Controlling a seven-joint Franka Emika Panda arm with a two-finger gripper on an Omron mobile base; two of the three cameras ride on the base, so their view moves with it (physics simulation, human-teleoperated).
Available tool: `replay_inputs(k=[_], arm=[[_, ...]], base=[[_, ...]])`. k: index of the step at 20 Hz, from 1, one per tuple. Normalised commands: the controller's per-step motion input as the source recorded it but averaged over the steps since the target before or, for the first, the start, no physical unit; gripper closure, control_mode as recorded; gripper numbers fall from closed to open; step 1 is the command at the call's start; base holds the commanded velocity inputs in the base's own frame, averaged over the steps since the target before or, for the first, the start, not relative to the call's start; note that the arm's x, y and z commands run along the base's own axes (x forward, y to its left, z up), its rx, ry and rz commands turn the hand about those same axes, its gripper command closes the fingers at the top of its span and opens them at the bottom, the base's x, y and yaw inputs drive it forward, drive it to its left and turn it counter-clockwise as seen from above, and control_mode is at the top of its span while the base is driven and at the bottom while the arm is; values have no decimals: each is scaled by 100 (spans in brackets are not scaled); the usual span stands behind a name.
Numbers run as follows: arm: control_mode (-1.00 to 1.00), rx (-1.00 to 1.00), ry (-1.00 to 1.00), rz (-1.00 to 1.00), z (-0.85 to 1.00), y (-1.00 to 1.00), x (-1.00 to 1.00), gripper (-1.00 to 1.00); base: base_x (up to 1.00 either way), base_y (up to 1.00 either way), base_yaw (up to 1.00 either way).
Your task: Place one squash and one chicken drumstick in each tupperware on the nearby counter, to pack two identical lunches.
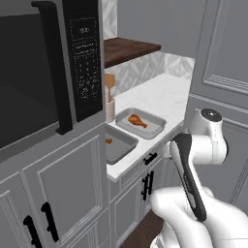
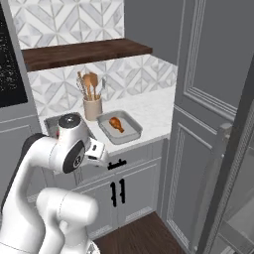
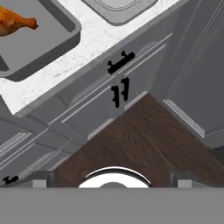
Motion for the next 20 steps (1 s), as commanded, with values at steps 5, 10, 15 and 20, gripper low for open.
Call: replay_inputs(k=[5, 10, 15, 20], arm=[[100, 0, 0, 0, 0, 0, 0, -100], [100, 0, 0, 0, 0, 0, 0, -100], [100, 0, 0, 0, 0, 0, 0, -100], [100, 0, 0, 0, 0, 0, 0, -100]], base=[[-100, 0, 0], [-100, 0, -2], [-98, 0, -49], [-76, 0, -71]])
